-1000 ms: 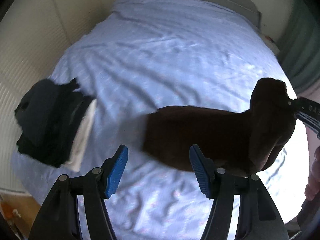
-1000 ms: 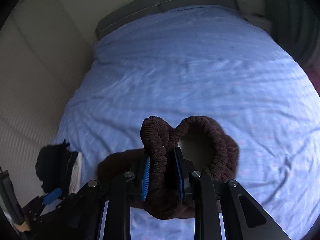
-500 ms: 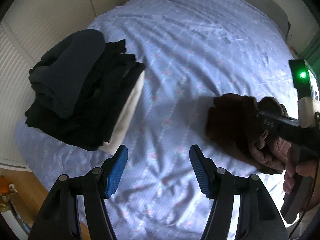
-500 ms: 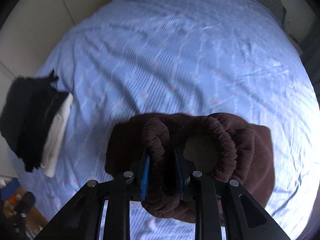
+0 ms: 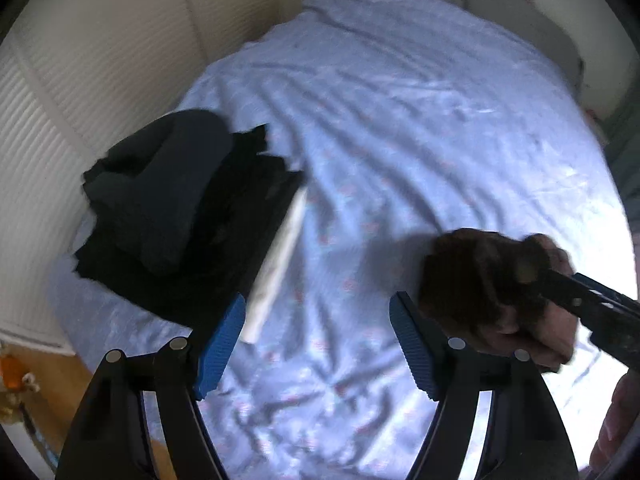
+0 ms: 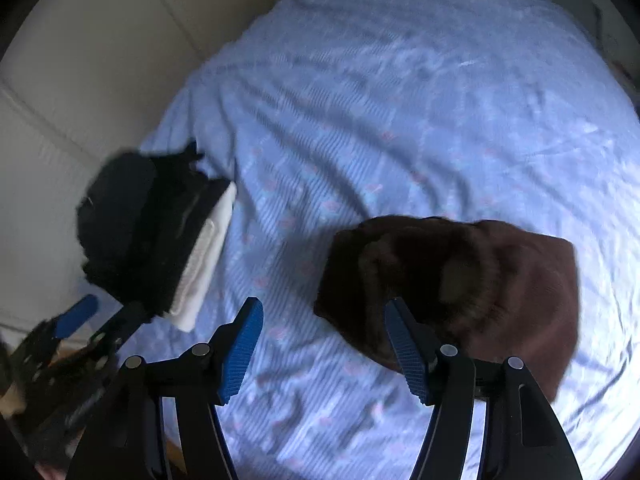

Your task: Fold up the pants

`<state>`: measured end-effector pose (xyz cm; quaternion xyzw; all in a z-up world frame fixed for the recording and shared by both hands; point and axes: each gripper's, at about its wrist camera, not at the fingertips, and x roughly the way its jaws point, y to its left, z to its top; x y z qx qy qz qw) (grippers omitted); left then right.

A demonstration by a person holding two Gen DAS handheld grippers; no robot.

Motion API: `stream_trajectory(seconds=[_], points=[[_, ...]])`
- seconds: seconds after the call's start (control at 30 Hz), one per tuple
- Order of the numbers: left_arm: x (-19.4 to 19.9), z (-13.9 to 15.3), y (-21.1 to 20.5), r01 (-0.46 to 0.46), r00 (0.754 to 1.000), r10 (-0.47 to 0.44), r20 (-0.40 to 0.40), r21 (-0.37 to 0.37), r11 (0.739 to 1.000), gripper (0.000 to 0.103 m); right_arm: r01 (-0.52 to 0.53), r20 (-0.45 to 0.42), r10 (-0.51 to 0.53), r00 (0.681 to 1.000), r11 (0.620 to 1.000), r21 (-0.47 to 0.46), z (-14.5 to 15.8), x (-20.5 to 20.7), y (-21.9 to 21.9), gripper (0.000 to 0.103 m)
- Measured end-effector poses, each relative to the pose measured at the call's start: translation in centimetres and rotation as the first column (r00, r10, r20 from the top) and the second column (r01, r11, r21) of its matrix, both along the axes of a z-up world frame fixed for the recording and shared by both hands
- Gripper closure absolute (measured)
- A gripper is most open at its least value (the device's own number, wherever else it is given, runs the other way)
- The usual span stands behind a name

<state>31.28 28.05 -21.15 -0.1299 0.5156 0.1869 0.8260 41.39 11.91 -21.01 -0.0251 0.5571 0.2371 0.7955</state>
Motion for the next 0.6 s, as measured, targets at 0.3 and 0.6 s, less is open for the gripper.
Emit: stream_trajectory(seconds=[0.3,0.6], points=[[6.1,-1.2,-9.5,0.223,0.975,-0.222,0.024,-0.145,0.964,0.026,0.369,0.012,-0.369,0.929,0.928,-0.043,-2.3,1.8,-18.0,0.026],[13.0,-5.8,-15.5,0.208,0.972,-0.229,-0.047,-0.275,0.939,0.026,0.464,-0.069,-0.472,0.879,0.880,-0.102,-7.4,1.7,-24.3,0.026]])
